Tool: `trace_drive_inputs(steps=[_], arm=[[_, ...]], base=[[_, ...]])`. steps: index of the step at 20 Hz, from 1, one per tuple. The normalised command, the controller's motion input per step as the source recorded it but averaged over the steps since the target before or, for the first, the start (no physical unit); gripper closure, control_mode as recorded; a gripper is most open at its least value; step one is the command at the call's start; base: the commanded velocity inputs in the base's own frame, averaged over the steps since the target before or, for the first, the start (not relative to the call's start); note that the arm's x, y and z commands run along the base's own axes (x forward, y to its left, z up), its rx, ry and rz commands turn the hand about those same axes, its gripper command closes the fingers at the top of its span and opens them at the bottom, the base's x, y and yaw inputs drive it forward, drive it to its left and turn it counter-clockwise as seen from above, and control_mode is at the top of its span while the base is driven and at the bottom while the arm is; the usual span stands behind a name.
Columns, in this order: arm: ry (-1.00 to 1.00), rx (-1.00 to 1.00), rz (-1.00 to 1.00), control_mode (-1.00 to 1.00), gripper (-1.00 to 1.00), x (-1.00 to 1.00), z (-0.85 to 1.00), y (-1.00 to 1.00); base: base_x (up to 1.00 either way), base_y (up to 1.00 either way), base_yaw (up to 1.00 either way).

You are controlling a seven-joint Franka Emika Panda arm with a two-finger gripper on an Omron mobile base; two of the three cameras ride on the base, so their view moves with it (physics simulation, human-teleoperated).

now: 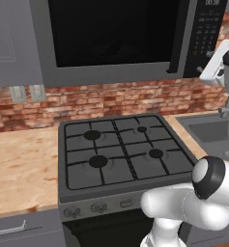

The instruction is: Remove the pear from the bowl and place it on the small plate. Then place the bowl with only the fish in the microwave, close the door, and press the start button to microwave the fish.

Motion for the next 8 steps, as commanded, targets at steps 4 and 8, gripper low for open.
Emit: trace_drive_inputs(steps=[4,8], arm=[[0.00,0.03,0.01,-1.00,-1.00,0.36,-0.02,0.00],[0.00,0.03,0.01,-1.00,-1.00,0.44,0.00,0.00]], base=[[0.00,0.00,0.00],[0.00,0.00,0.00]])
